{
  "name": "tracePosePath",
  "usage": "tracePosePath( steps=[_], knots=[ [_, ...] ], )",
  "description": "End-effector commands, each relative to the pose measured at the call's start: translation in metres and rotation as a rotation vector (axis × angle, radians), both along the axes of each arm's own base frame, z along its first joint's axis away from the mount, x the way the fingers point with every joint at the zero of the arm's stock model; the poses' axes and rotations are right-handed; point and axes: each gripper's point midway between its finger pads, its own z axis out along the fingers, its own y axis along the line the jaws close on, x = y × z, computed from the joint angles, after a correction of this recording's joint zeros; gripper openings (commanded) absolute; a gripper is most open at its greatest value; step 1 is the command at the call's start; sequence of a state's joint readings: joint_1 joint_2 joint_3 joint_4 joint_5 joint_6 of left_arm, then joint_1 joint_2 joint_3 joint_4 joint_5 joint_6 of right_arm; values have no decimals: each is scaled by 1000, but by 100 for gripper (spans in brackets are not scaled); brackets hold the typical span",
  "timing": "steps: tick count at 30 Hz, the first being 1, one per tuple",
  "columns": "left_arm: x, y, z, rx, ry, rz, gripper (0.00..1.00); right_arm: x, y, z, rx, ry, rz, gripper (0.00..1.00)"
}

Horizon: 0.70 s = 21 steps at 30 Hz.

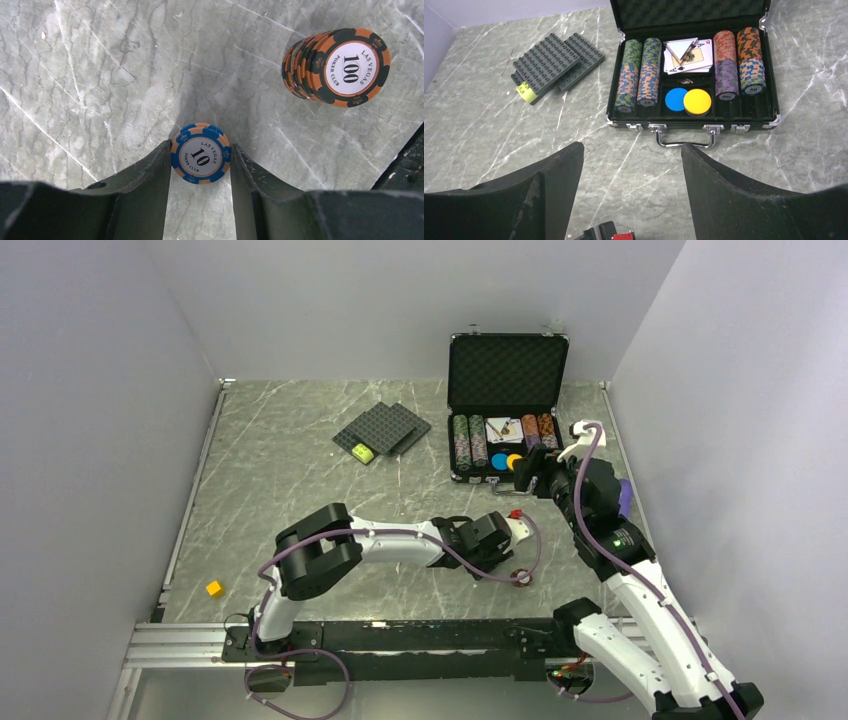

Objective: Pack up texas hold em set
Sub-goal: Pick up the poker chip from the center of the board.

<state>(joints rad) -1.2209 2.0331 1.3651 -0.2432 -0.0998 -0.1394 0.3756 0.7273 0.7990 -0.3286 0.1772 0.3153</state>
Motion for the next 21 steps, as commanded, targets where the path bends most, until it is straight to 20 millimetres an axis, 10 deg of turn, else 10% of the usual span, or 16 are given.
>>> tracePosePath(
  steps=[1,10,21],
  knots=[
    [-7,33,-21,103,22,7,0,5,5,-3,25,5,3,76],
    [5,7,73,-166,-91,-30,0,22,-2,-29,148,108,-10,75],
    [-18,59,121,-180,-87,-208,0,8,18,-68,290,260,134,75]
  ],
)
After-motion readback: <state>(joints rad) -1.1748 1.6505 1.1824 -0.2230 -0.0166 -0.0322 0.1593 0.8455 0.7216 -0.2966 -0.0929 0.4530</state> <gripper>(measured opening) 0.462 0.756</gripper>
